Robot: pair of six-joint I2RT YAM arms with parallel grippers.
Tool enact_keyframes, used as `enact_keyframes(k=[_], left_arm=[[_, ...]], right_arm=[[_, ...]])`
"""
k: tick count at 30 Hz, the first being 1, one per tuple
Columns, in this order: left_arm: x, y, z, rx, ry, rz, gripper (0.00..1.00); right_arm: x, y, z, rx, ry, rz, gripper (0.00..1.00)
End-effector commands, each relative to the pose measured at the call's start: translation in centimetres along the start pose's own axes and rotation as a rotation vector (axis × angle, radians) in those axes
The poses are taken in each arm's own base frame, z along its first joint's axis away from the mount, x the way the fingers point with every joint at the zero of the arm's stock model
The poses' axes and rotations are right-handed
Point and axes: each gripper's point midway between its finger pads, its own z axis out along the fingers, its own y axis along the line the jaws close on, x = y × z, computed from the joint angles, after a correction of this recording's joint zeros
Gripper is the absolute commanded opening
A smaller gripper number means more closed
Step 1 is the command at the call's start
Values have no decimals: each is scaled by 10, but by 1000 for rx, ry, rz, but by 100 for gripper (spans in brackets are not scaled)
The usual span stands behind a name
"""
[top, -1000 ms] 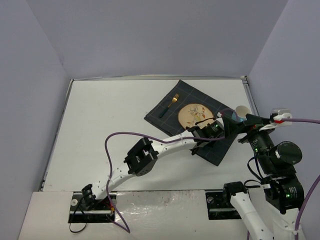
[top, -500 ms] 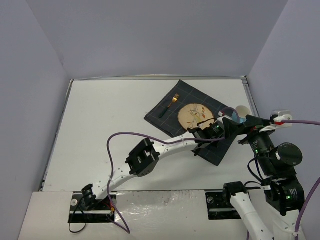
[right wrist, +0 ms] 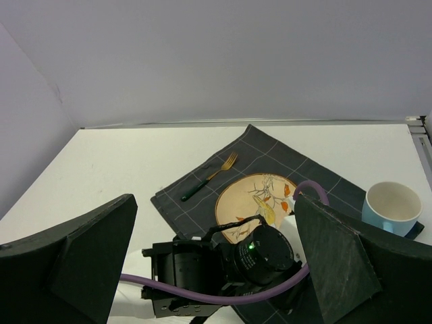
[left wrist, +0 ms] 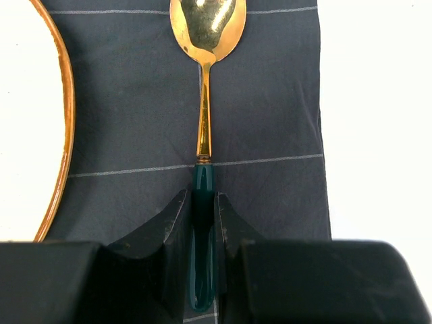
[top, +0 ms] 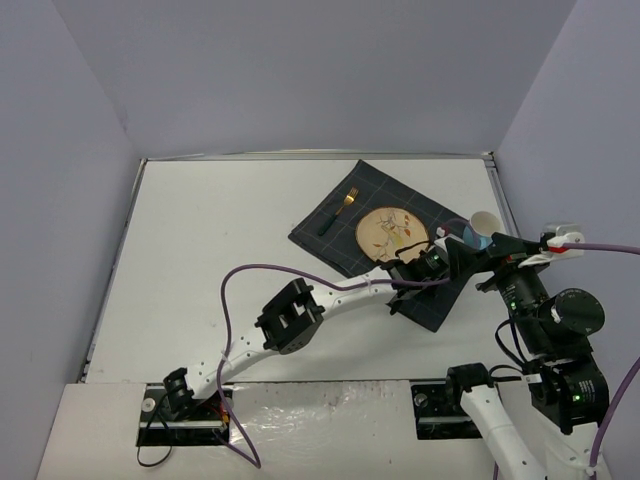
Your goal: Set the dinner table for one person
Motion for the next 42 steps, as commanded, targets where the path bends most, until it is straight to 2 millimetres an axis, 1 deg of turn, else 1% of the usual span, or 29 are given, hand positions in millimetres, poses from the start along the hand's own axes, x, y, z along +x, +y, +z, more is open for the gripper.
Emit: enact_keyframes(k=[1, 4, 7, 8, 10, 13, 15, 19, 21, 22, 23, 26, 27, 28, 30, 32, 33, 34, 36, 37, 38, 39, 40, 41, 42], left_arm=[[-48, -23, -16, 57, -129, -52, 12], [-48, -22, -16, 57, -126, -54, 23], [-53, -25, -21, 70, -138, -59, 35], [-56, -26, -24, 73, -144, -60, 38], [-64, -27, -33, 79, -159, -63, 49], [-82, -30, -54, 97, -199, -70, 60], [-105, -33, -80, 114, -249, -77, 68], [-120, -29, -112, 114, -286, -84, 77], [-135, -26, -141, 116, -324, -90, 82], [-124, -23, -136, 101, -302, -82, 83], [-125, -14, -148, 71, -311, -77, 87], [-123, 11, -175, -10, -327, -67, 95], [-120, 25, -188, -54, -335, -65, 97], [-117, 38, -198, -89, -338, -68, 97], [-125, 57, -234, -129, -380, -86, 97], [-115, 89, -261, -208, -392, -101, 97], [-112, 111, -276, -274, -406, -108, 97], [-108, 132, -293, -334, -417, -113, 97], [-92, 163, -327, -422, -423, -111, 97], [-86, 183, -345, -477, -430, -112, 97], [-90, 195, -364, -510, -463, -132, 97], [-80, 214, -381, -567, -467, -141, 97], [-63, 236, -398, -634, -455, -144, 97], [-66, 245, -415, -659, -488, -162, 97], [-52, 259, -426, -704, -475, -153, 97]], right_arm=[[-11, 6, 3, -32, -45, -2, 100], [-10, 5, 2, -27, -45, -1, 100], [-10, 5, 1, -24, -47, -2, 100], [-11, 5, 0, -23, -50, -4, 100], [-16, 5, -2, -19, -60, -16, 100], [-25, 4, -5, -11, -80, -38, 100], [-31, 3, -7, -4, -92, -54, 100], [-53, 3, -18, 16, -141, -85, 100], [-64, 4, -24, 24, -169, -99, 100], [-68, 3, -26, 31, -177, -103, 100], [-73, 2, -29, 41, -189, -105, 100], [-76, -3, -33, 71, -202, -125, 100], [-76, -7, -34, 89, -205, -134, 100], [-75, -10, -37, 107, -210, -139, 100], [-73, -15, -40, 130, -213, -156, 100], [-71, -24, -44, 173, -216, -162, 100], [-69, -26, -46, 184, -220, -166, 100], [-67, -28, -48, 196, -221, -169, 100], [-61, -34, -50, 221, -215, -174, 100], [-59, -37, -53, 233, -219, -180, 100], [-59, -37, -57, 235, -229, -181, 100], [-55, -42, -59, 257, -230, -179, 100], [-50, -48, -60, 287, -226, -176, 100], [-50, -49, -62, 290, -228, -185, 100], [-44, -54, -63, 309, -220, -196, 100]])
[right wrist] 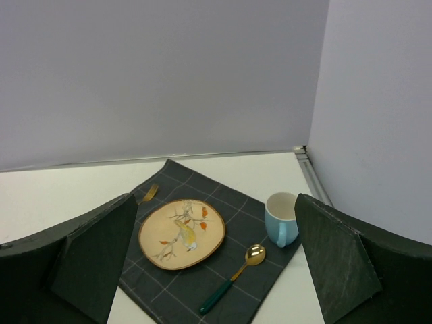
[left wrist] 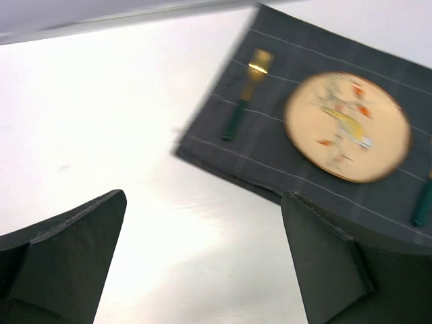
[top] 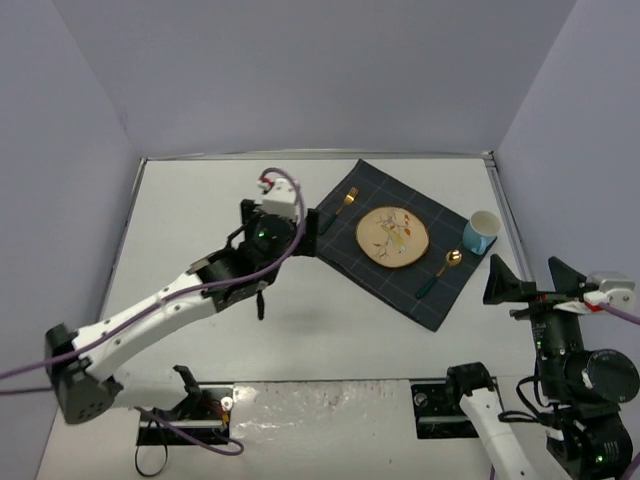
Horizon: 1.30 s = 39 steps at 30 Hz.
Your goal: Set the dinner table for one person
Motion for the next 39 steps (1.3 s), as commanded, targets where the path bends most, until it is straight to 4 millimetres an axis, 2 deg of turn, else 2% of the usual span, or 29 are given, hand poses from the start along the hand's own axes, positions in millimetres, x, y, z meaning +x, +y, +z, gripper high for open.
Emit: enact_keyframes(k=[1, 2, 5, 9, 14, 17, 22, 28, 39], left_arm=[[-18, 99, -45, -245, -106, 4, 97], [-21, 113, -55, -270, -128, -11, 97], [-9, 149, -77, -367, -142, 27, 97], [-6, 184, -112, -452, -192, 15, 97], [-1, 217, -146, -552, -268, -10, 97], [1, 227, -154, -585, -299, -9, 97], [4, 234, -154, -645, -307, -5, 97], [17, 242, -144, -690, -280, -29, 97], [24, 252, -131, -688, -245, -96, 97]], right_arm=[[1, -20, 0, 99, -44, -42, 100], [3, -21, -2, 102, -48, -45, 100], [17, -24, -3, 111, -32, -57, 100], [25, -34, -10, 156, -42, -54, 100], [27, -42, -20, 193, -86, -57, 100], [32, -45, -18, 212, -85, -43, 100], [41, -45, -14, 218, -69, -26, 100], [42, -40, -8, 199, -62, -16, 100], [40, -35, -2, 176, -66, -16, 100]])
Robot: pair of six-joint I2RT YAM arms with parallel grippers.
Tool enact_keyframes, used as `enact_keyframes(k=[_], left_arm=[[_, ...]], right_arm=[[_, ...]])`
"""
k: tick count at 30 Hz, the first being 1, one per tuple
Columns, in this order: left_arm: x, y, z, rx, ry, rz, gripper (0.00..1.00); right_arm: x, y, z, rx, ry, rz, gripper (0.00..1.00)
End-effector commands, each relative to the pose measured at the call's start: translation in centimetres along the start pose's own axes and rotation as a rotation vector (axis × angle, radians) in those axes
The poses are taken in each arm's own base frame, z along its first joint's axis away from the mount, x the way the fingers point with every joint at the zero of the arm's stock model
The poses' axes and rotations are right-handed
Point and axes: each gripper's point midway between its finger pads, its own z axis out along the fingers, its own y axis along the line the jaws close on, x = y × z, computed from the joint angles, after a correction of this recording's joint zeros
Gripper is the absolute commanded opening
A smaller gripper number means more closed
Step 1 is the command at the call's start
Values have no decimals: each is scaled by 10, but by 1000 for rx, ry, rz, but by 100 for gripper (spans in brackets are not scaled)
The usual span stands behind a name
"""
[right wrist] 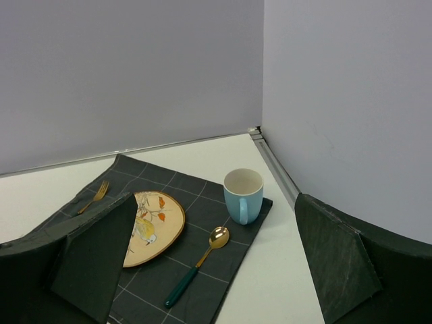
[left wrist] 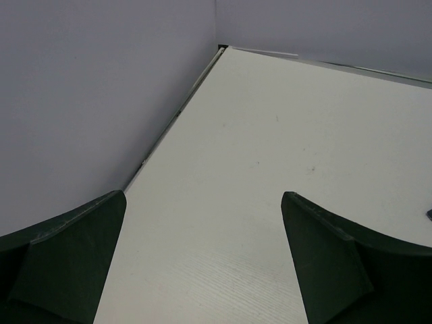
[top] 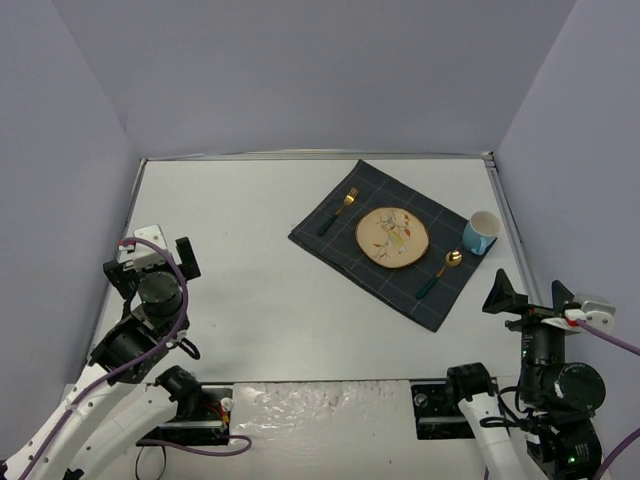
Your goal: Set the dinner table for one person
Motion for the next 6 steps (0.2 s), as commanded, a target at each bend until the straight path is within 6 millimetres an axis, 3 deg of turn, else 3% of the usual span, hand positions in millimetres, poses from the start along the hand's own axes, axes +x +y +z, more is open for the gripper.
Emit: enact_keyframes(k=[1, 6], left_arm=[[-9, -8, 5, 27, -4, -70, 97], [-8, -8, 7, 28, 3, -83, 97]], right_arm=[[-19, 8, 12, -18, -59, 25, 100], [-21, 9, 12, -25, -63, 27, 100]])
